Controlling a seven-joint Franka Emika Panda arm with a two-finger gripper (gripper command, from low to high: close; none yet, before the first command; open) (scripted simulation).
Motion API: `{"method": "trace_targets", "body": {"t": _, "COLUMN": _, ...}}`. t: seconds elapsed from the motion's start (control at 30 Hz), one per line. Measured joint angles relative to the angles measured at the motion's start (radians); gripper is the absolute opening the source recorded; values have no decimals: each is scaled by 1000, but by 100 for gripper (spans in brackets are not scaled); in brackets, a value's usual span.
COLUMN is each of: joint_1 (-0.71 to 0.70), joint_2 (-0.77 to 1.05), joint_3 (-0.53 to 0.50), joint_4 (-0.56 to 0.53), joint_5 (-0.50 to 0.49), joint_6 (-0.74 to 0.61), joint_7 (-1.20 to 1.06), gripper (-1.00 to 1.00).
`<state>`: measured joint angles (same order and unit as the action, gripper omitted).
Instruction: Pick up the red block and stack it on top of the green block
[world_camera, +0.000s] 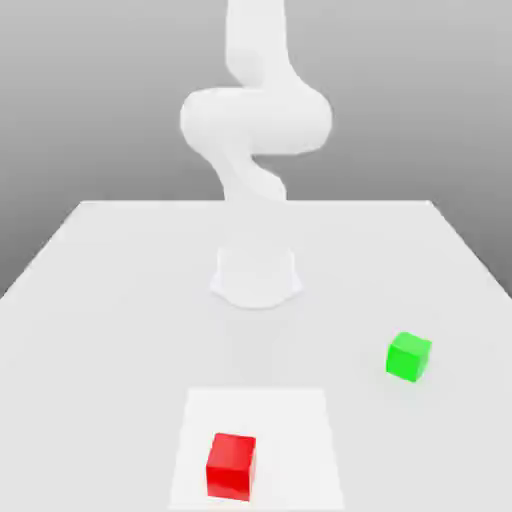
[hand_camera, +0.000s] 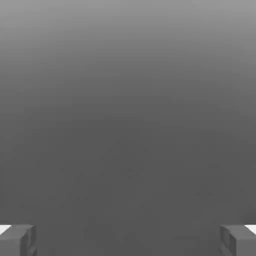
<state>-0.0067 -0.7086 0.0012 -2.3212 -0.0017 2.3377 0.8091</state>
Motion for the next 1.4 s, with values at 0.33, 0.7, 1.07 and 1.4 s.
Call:
{"method": "trace_targets", "body": {"t": 0.33, "joint_1": -24, "joint_2": 369, "joint_3": 1, "joint_4": -86, "joint_5": -7, "joint_6": 152, "joint_7": 36, "gripper": 0}}
{"method": "trace_targets", "body": {"t": 0.7, "joint_1": -42, "joint_2": 768, "joint_3": -8, "joint_4": -178, "joint_5": -2, "joint_6": 317, "joint_7": 68, "gripper": 0}}
{"method": "trace_targets", "body": {"t": 1.07, "joint_1": -44, "joint_2": 1055, "joint_3": -9, "joint_4": -179, "joint_5": 10, "joint_6": 509, "joint_7": 69, "gripper": -100}}
{"method": "trace_targets", "body": {"t": 1.4, "joint_1": -26, "joint_2": 881, "joint_3": 2, "joint_4": -217, "joint_5": 13, "joint_6": 374, "joint_7": 102, "gripper": -100}}
